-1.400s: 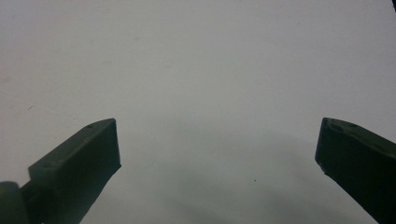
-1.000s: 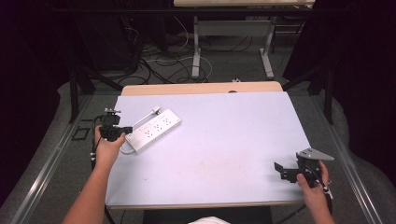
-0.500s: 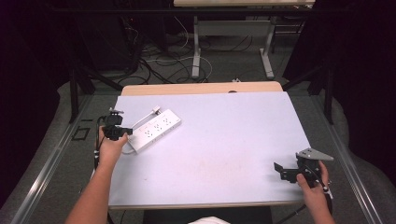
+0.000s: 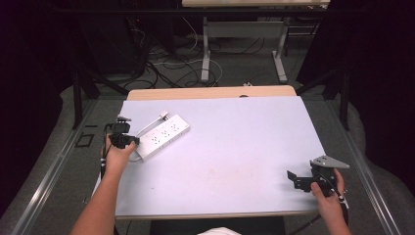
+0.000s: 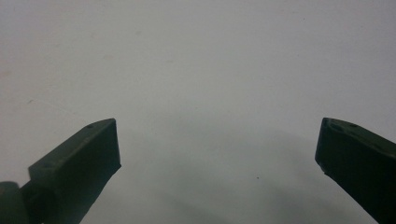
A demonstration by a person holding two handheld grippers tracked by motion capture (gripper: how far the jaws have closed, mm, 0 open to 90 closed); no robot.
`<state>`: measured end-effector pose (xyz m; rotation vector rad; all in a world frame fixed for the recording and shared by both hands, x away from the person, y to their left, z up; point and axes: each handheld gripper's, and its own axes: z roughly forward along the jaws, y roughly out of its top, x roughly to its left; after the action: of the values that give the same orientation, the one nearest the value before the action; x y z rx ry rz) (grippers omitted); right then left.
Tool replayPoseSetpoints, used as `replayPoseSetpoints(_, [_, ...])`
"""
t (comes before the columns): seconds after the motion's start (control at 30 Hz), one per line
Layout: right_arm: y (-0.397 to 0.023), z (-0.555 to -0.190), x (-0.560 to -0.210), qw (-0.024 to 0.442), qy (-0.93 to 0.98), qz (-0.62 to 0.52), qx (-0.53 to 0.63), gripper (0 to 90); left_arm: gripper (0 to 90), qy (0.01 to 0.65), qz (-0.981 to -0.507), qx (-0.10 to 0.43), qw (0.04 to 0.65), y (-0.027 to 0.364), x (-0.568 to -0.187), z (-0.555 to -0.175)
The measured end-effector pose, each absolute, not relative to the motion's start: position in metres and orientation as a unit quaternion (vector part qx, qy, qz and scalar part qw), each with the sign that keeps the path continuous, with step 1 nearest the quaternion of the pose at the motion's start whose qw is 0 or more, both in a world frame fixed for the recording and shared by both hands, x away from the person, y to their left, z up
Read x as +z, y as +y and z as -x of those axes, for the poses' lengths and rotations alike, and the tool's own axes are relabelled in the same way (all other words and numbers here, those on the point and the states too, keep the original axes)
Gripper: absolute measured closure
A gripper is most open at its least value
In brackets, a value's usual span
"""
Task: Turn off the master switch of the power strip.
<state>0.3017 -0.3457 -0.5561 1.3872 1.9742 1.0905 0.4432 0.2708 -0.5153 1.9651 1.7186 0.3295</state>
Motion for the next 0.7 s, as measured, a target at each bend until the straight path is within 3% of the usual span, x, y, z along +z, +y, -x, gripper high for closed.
replayPoseSetpoints(0.53, [-0.3458, -0.3022, -0.5566, 0.240, 0.731, -0.502, 0.396, 0.0, 90.0, 0.627, -0.731, 0.140, 0.230, 0.2628, -0.5170, -0.4428])
replayPoseSetpoints(0.7, [-0.3456, -0.3019, -0.5562, 0.242, 0.726, -0.506, 0.397, 0.0, 90.0, 0.639, -0.720, 0.124, 0.242, 0.2676, -0.5142, -0.4432])
